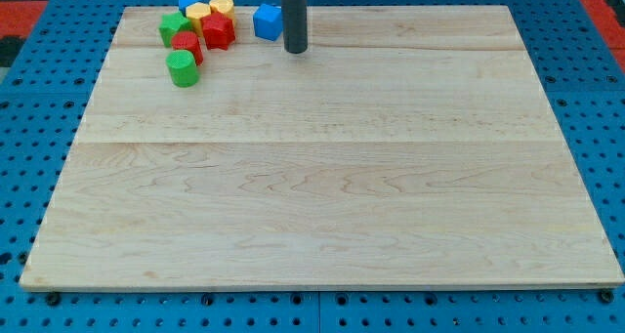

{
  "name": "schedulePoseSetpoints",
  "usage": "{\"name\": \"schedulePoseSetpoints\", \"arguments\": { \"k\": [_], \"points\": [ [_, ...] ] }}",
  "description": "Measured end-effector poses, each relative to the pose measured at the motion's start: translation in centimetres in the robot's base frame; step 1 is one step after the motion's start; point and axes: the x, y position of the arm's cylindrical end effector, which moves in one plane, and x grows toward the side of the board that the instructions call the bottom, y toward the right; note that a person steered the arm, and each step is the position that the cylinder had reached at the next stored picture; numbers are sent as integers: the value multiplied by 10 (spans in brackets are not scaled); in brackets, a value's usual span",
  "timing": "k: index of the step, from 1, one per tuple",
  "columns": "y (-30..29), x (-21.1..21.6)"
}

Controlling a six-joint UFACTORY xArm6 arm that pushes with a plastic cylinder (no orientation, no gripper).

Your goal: Place the blue cube at the right side of the red star

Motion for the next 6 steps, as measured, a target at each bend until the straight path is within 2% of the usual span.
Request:
{"name": "schedulePoseSetpoints", "arguments": {
  "k": [1, 2, 4, 6],
  "points": [
    [7, -49],
    [-14, -69],
    [-64, -69],
    [-24, -37]
  ]
}}
